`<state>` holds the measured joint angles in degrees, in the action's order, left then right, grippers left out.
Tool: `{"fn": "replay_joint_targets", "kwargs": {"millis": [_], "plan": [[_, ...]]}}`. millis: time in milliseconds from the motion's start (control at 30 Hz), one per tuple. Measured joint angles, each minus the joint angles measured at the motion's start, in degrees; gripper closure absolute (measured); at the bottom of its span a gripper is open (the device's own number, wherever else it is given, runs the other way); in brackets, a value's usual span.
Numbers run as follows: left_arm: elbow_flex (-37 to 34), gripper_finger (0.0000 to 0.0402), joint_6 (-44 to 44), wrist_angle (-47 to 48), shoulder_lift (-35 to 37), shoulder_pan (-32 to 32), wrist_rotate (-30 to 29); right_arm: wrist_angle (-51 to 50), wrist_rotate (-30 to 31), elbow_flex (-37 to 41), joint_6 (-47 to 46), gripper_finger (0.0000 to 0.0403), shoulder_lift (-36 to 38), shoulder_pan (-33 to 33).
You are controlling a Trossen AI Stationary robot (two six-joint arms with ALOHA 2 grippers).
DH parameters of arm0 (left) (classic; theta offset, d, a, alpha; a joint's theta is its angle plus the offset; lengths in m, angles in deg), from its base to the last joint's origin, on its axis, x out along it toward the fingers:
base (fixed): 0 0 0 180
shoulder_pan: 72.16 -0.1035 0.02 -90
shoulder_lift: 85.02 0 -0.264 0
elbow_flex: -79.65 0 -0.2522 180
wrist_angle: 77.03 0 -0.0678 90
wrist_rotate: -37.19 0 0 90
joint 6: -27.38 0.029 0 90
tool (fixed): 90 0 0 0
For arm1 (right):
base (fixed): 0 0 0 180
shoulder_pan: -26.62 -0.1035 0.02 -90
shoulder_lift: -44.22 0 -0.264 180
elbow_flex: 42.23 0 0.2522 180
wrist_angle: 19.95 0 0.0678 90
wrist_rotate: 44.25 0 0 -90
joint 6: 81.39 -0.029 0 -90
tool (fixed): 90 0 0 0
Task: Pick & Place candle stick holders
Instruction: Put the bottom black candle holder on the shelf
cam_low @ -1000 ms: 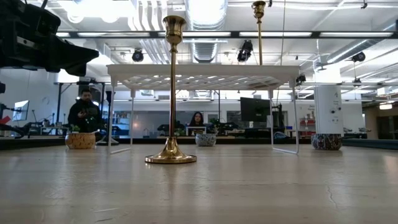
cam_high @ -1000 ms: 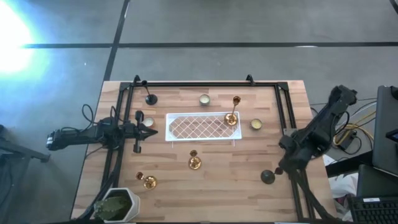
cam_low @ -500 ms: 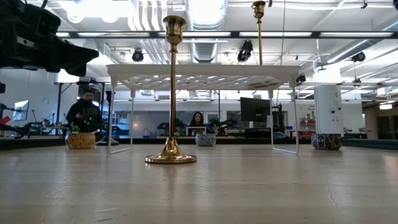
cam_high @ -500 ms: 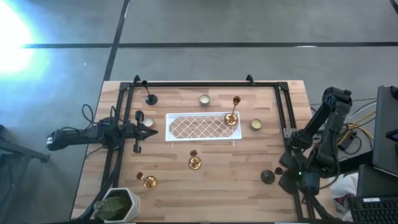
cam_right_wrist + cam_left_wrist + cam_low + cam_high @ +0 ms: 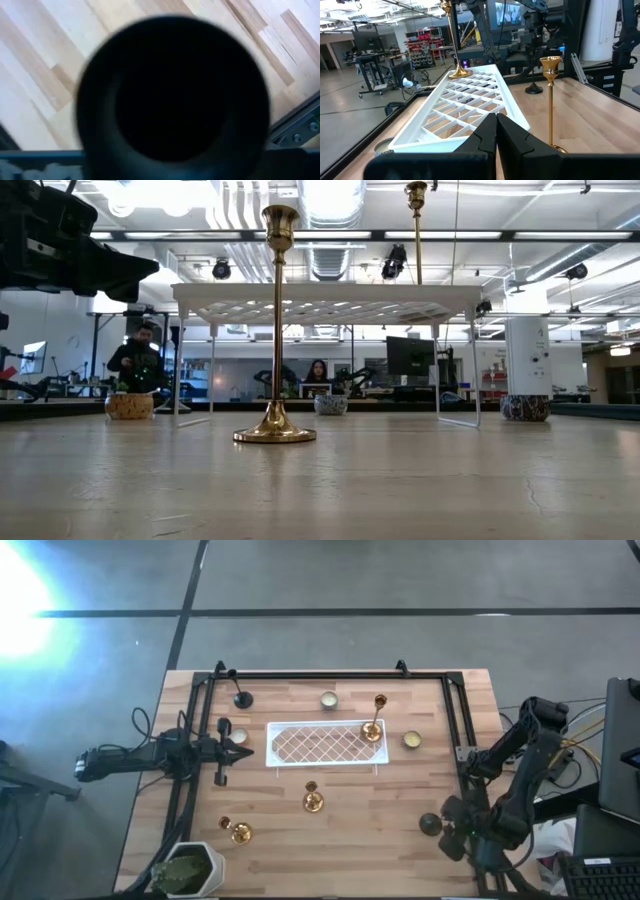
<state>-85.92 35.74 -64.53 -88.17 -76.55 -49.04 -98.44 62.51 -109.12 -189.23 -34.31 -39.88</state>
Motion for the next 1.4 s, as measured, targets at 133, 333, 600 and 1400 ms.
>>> {"fn": "replay_joint_targets", "kwargs": {"millis": [133,333,600,1400], "plan": [[0.0,0.0388,0.0,0.0,0.0,0.0,0.0,-0.1,0.8,-0.1,-0.5,0.0192,-1.0,0.0],[0.0,0.0388,0.0,0.0,0.0,0.0,0.0,-0.5,6.1,0.1,-1.4,0.0153,-1.0,0.1],[0.0,0.0388,0.0,0.0,0.0,0.0,0.0,-4.6,6.2,0.3,-4.5,0.0163,-2.3,0.1],[0.0,0.0388,0.0,-0.1,0.0,0.0,0.0,-5.8,16.7,0.4,-7.8,0.0393,-3.1,0.4]]}}
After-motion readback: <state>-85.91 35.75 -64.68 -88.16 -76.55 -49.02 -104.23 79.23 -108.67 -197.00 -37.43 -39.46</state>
